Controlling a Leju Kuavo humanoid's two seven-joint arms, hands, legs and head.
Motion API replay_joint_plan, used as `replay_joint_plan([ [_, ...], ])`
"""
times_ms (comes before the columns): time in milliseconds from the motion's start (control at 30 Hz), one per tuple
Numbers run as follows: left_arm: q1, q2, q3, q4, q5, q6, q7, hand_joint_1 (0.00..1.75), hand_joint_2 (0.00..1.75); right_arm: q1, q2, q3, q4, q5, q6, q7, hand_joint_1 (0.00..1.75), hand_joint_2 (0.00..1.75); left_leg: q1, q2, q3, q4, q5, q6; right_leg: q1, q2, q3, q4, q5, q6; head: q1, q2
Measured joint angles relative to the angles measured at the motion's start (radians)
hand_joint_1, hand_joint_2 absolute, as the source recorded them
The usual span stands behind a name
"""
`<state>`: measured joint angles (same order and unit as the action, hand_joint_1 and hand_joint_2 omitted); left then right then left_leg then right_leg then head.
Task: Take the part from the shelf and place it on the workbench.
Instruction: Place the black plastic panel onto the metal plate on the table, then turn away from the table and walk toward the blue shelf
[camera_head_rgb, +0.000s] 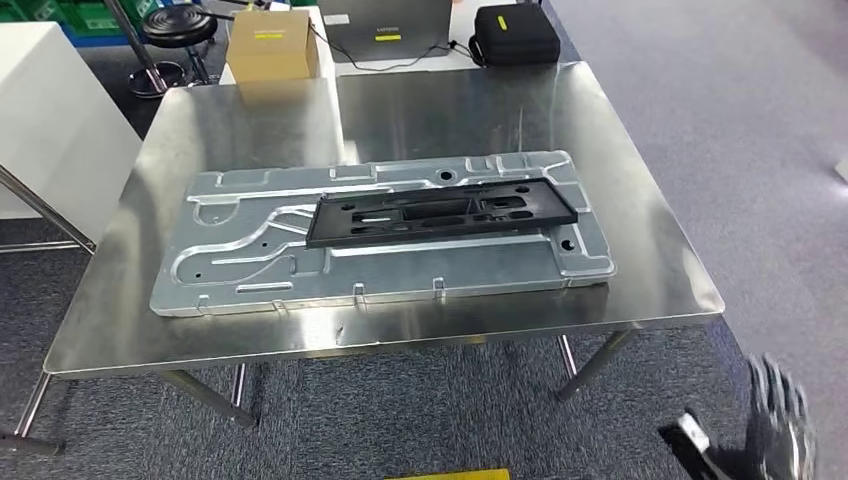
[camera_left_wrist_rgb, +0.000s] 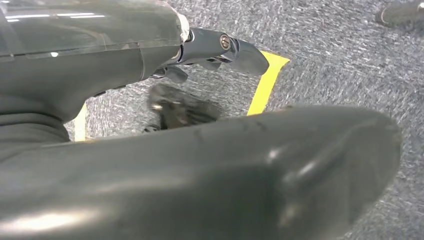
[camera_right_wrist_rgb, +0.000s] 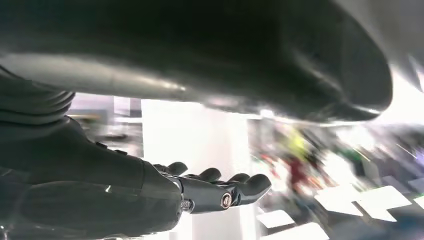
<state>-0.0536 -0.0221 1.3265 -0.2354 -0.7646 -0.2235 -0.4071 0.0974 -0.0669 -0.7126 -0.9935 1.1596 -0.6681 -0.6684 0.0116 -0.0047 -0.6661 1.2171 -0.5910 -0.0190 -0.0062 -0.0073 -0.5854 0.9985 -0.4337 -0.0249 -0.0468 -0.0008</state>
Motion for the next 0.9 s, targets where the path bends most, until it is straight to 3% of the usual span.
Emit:
replay_joint_plan([
  [33, 0.0, 0.0, 0.001, 0.0, 0.0, 0.0, 0.0, 0.0, 0.0, -0.003, 0.002, -0.037, 0.057, 0.041, -0.011, 0.013, 0.0, 0.0, 0.0, 0.0, -0.005, 0.048, -0.029, -0.001, 0.001, -0.001, -0.012, 0.001, 0.008, 0.0, 0.0, 0.0],
  [67, 0.0, 0.0, 0.003, 0.0, 0.0, 0.0, 0.0, 0.0, 0.0, -0.007, 0.003, -0.073, 0.106, 0.082, -0.017, 0.03, 0.0, 0.0, 0.0, 0.0, 0.008, 0.064, -0.04, -0.001, 0.003, 0.0, -0.025, 0.003, 0.017, 0.0, 0.0, 0.0],
  [100, 0.0, 0.0, 0.005, 0.0, 0.0, 0.0, 0.0, 0.0, 0.0, -0.011, 0.006, -0.108, 0.147, 0.123, -0.02, 0.05, 0.0, 0.0, -0.001, 0.0, 0.042, 0.038, -0.032, 0.001, 0.003, 0.0, -0.036, 0.005, 0.025, 0.001, 0.0, 0.0],
  [200, -0.002, -0.001, 0.009, 0.0, -0.003, 0.0, 0.0, 0.0, 0.0, -0.025, 0.017, -0.209, 0.253, 0.216, -0.022, 0.121, 0.0, 0.0, -0.007, 0.0, 0.203, -0.182, 0.023, 0.014, 0.004, 0.002, -0.06, 0.012, 0.047, 0.009, 0.001, 0.0],
  [267, -0.004, -0.004, 0.01, 0.0, -0.005, -0.002, -0.002, 0.0, 0.0, -0.037, 0.02, -0.264, 0.328, 0.251, -0.016, 0.174, 0.0, 0.0, -0.014, 0.0, 0.242, -0.251, 0.037, 0.024, 0.003, 0.002, -0.066, 0.014, 0.061, 0.02, 0.002, 0.0],
  [367, 0.0, -0.012, 0.011, 0.0, -0.013, -0.007, -0.006, 0.0, 0.0, -0.054, 0.023, -0.34, 0.436, 0.266, 0.065, 0.266, 0.0, 0.0, -0.016, 0.004, 0.23, -0.255, 0.066, 0.039, -0.004, 0.004, -0.07, 0.012, 0.072, 0.037, 0.002, 0.0],
  [400, 0.001, -0.014, 0.011, 0.0, -0.017, -0.009, -0.007, 0.0, 0.0, -0.058, 0.023, -0.364, 0.47, 0.267, 0.108, 0.307, 0.0, 0.0, -0.014, 0.007, 0.221, -0.258, 0.079, 0.046, -0.005, 0.005, -0.077, 0.028, 0.047, 0.042, 0.003, 0.0],
  [433, 0.001, -0.017, 0.011, 0.0, -0.022, -0.013, -0.007, 0.0, 0.0, -0.063, 0.024, -0.386, 0.504, 0.269, 0.156, 0.351, 0.0, 0.0, -0.011, 0.01, 0.209, -0.262, 0.093, 0.051, -0.006, 0.007, -0.088, 0.062, 0.004, 0.046, 0.005, 0.0],
  [500, 0.002, -0.02, 0.011, 0.001, -0.034, -0.019, -0.004, 0.0, 0.0, -0.074, 0.027, -0.421, 0.562, 0.279, 0.265, 0.444, 0.0, 0.0, -0.011, 0.015, 0.183, -0.26, 0.114, 0.056, -0.011, 0.007, -0.115, 0.178, -0.104, 0.056, 0.009, 0.0],
  [533, 0.002, -0.022, 0.011, 0.001, -0.041, -0.022, -0.001, 0.0, 0.0, -0.08, 0.029, -0.435, 0.589, 0.287, 0.336, 0.496, 0.0, 0.0, -0.011, 0.017, 0.169, -0.258, 0.125, 0.054, -0.014, 0.007, -0.122, 0.239, -0.135, 0.061, 0.009, 0.0],
  [567, 0.001, -0.023, 0.01, 0.001, -0.048, -0.025, 0.003, 0.0, 0.0, -0.086, 0.033, -0.448, 0.614, 0.295, 0.411, 0.549, 0.0, 0.0, -0.011, 0.019, 0.154, -0.255, 0.135, 0.052, -0.018, 0.007, -0.12, 0.28, -0.142, 0.066, 0.009, 0.0],
  [600, 0.0, -0.024, 0.009, 0.002, -0.056, -0.029, 0.008, 0.0, 0.0, -0.092, 0.038, -0.46, 0.637, 0.302, 0.487, 0.6, 0.0, 0.0, -0.01, 0.02, 0.138, -0.25, 0.144, 0.048, -0.022, 0.007, -0.101, 0.29, -0.126, 0.07, 0.009, 0.0],
  [667, -0.002, -0.028, 0.006, 0.004, -0.069, -0.035, 0.02, 0.0, 0.0, -0.101, 0.05, -0.477, 0.674, 0.32, 0.618, 0.686, 0.0, 0.0, -0.007, 0.02, 0.108, -0.235, 0.158, 0.037, -0.033, 0.007, -0.014, 0.206, -0.079, 0.077, 0.009, 0.0],
  [733, -0.004, -0.031, 0.001, 0.006, -0.079, -0.036, 0.034, 0.0, 0.0, -0.111, 0.065, -0.487, 0.703, 0.333, 0.699, 0.741, 0.0, 0.0, -0.007, 0.02, 0.084, -0.217, 0.167, 0.024, -0.035, 0.01, 0.086, 0.07, -0.085, 0.078, 0.008, 0.0],
  [767, -0.005, -0.033, -0.002, 0.006, -0.085, -0.035, 0.041, 0.0, 0.0, -0.116, 0.073, -0.491, 0.715, 0.337, 0.722, 0.756, 0.0, 0.0, -0.008, 0.02, 0.077, -0.21, 0.172, 0.017, -0.033, 0.012, 0.113, 0.026, -0.097, 0.073, 0.008, 0.0],
  [800, -0.006, -0.036, -0.006, 0.007, -0.09, -0.033, 0.049, 0.0, 0.0, -0.12, 0.081, -0.494, 0.724, 0.338, 0.735, 0.765, 0.0, 0.0, -0.008, 0.02, 0.072, -0.208, 0.179, 0.009, -0.027, 0.013, 0.119, 0.007, -0.106, 0.065, 0.007, 0.0],
  [867, -0.005, -0.042, -0.012, 0.01, -0.103, -0.031, 0.066, 0.0, 0.0, -0.123, 0.094, -0.503, 0.738, 0.339, 0.748, 0.774, 0.0, 0.0, -0.002, 0.019, 0.065, -0.206, 0.186, -0.006, -0.022, 0.009, 0.104, 0.004, -0.092, 0.042, 0.006, 0.0],
  [900, -0.003, -0.045, -0.014, 0.012, -0.109, -0.03, 0.075, 0.0, 0.0, -0.125, 0.099, -0.507, 0.742, 0.339, 0.748, 0.773, 0.0, 0.0, 0.001, 0.018, 0.056, -0.193, 0.166, -0.011, -0.02, 0.006, 0.094, 0.003, -0.081, 0.03, 0.006, 0.0],
])
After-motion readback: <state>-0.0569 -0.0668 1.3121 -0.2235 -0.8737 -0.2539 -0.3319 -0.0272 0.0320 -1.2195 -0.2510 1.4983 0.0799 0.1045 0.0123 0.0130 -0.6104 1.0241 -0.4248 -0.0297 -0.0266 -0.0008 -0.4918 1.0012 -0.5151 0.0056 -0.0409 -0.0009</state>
